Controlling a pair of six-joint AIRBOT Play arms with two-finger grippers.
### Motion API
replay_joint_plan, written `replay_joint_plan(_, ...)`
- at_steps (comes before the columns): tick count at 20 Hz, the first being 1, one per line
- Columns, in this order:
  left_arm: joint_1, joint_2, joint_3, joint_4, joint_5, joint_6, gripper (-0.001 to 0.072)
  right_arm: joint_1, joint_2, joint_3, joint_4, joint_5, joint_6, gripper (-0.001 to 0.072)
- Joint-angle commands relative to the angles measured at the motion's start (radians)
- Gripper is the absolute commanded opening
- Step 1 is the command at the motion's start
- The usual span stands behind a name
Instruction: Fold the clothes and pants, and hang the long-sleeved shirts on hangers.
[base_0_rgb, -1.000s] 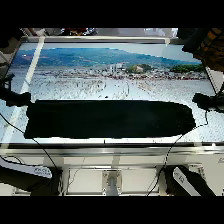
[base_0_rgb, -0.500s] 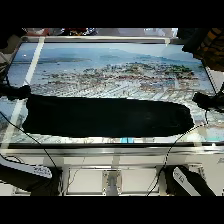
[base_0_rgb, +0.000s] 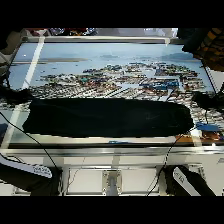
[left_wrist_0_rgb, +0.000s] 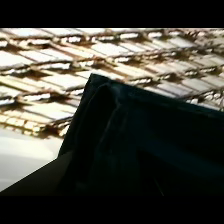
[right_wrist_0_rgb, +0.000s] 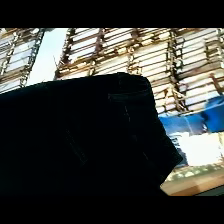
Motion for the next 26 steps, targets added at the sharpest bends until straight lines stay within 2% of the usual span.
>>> replay_joint_plan(1, 0.037, 0.002, 0.001, 0.135, -0.143, 0.002, 0.044, 0.001, 0.0, -0.001, 0.001, 0.006, -0.001, 0.0013)
replay_joint_plan(3, 0.076, 0.001, 0.001, 0.123, -0.204, 0.068, 0.0444, 0.001, 0.0, -0.001, 0.003, 0.011, -0.001, 0.0013)
replay_joint_plan(5, 0.116, 0.0, 0.001, 0.1, -0.247, 0.13, 0.0613, 0.001, 0.0, -0.001, 0.009, 0.024, -0.001, 0.0014)
replay_joint_plan(10, 0.18, -0.06, 0.001, -0.057, -0.353, 0.229, 0.062, 0.001, 0.0, -0.001, 0.047, 0.035, -0.011, 0.0014)
replay_joint_plan(16, 0.173, -0.144, 0.001, -0.058, -0.376, 0.254, 0.062, 0.001, 0.0, -0.001, 0.061, 0.07, -0.024, 0.0014)
replay_joint_plan(19, 0.183, -0.148, 0.004, -0.01, -0.354, 0.263, 0.062, 0.001, 0.0, -0.001, 0.084, 0.07, -0.024, 0.0014)
replay_joint_plan(26, 0.217, -0.145, 0.014, -0.01, -0.34, 0.271, 0.0619, 0.001, 0.0, -0.001, 0.093, 0.069, -0.024, 0.0013)
